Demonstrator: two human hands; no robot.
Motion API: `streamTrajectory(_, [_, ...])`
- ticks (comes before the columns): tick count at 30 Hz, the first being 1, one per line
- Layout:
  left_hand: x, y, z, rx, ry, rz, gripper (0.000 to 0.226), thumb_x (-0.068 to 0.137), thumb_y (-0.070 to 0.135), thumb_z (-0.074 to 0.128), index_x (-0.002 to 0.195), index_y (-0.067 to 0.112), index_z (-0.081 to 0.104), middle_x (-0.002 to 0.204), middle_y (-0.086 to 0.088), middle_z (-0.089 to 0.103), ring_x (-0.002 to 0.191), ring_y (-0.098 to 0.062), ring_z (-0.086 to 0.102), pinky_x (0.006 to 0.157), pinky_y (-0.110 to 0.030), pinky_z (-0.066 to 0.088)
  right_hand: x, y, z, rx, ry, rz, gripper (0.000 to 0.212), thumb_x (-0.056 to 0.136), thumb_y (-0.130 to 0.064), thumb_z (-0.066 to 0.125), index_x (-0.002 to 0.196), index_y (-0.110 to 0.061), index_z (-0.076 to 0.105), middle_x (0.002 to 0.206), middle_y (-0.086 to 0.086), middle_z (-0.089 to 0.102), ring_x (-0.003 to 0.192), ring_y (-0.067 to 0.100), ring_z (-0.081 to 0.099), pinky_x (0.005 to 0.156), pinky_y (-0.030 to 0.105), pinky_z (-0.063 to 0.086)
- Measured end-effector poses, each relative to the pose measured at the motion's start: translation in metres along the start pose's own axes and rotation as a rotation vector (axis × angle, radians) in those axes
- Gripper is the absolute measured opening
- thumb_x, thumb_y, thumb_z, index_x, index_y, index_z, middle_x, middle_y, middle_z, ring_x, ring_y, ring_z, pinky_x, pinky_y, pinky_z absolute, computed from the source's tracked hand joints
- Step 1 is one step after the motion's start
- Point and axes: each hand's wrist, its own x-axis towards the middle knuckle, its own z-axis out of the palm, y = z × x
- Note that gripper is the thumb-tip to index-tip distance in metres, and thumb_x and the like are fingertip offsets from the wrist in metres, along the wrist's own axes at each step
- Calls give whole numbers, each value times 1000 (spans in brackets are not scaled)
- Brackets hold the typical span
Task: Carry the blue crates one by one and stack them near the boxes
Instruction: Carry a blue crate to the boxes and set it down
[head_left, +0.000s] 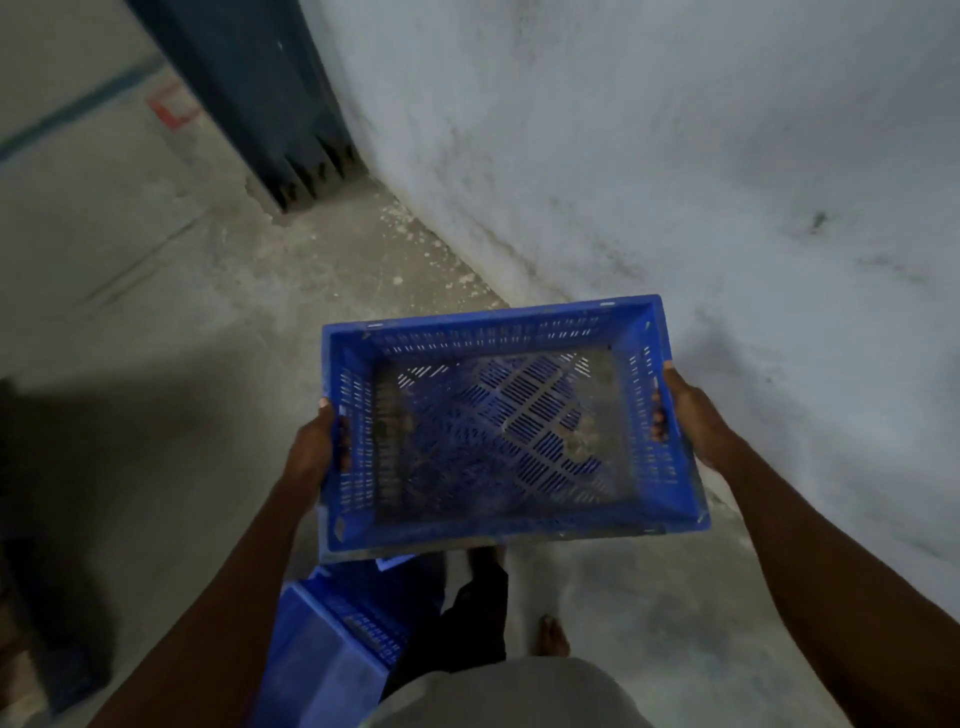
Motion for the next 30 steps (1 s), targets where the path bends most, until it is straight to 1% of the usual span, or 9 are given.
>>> streamTrajectory(2, [-8,32,13,13,-80,28,59,98,66,39,82,13,60,60,-3,55,44,-17,49,51,-31,44,-30,6,-30,59,22,-26,79,63,-90,56,80,-13,55,61,7,55,44,19,50,45,31,46])
streamTrajectory(4, [-22,66,34,36,-174,59,55,102,59,38,86,11,60,62,-4,51,42,-14,46,43,-25,41,-63,16,-60,142,72,-46,88,54,-95,58,82,-12,56,62,6,56,42,17,47,41,29,44])
streamTrajectory(6, [-40,100,63,100,-261,113,54,104,56,36,88,10,60,61,-2,50,40,-12,43,39,-23,38,-101,30,-88,226,147,-53,84,66,-91,52,89,-10,58,64,6,56,42,14,45,41,26,43])
streamTrajectory(9, [-67,135,113,170,-378,191,53,103,56,39,87,11,61,58,0,48,40,-12,40,38,-22,36,-159,63,-129,325,273,-21,65,94,-71,35,91,-10,57,64,4,53,45,13,43,42,26,40])
streamTrajectory(14, [-138,152,214,269,-623,236,48,102,54,42,84,14,60,58,1,44,38,-12,35,37,-20,30,-274,142,-187,555,485,4,59,98,-68,30,83,-15,52,62,2,47,47,16,40,43,27,37])
streamTrajectory(17, [-204,143,276,368,-775,289,47,102,56,43,83,15,59,59,0,42,39,-12,34,37,-20,29,-356,202,-215,697,623,-7,59,96,-70,33,86,-15,53,62,1,46,47,15,39,43,25,36])
streamTrajectory(21, [-314,105,348,456,-941,349,47,102,54,45,82,13,59,57,-1,45,37,-11,35,35,-19,30,-476,286,-237,949,713,-119,60,96,-69,35,89,-13,55,62,3,43,48,19,42,46,29,40])
streamTrajectory(26, [-444,33,426,587,-1196,358,51,100,59,46,84,14,61,60,-2,45,39,-12,35,36,-21,32,-615,394,-250,1065,936,-124,56,98,-64,38,92,-11,56,67,4,45,44,15,35,36,25,32])
streamTrajectory(30, [-552,-42,478,709,-1365,396,57,97,65,43,88,12,62,60,0,48,42,-12,40,40,-22,40,-718,470,-253,1138,1127,-99,53,101,-59,35,90,-12,56,65,3,44,44,14,33,37,24,30])
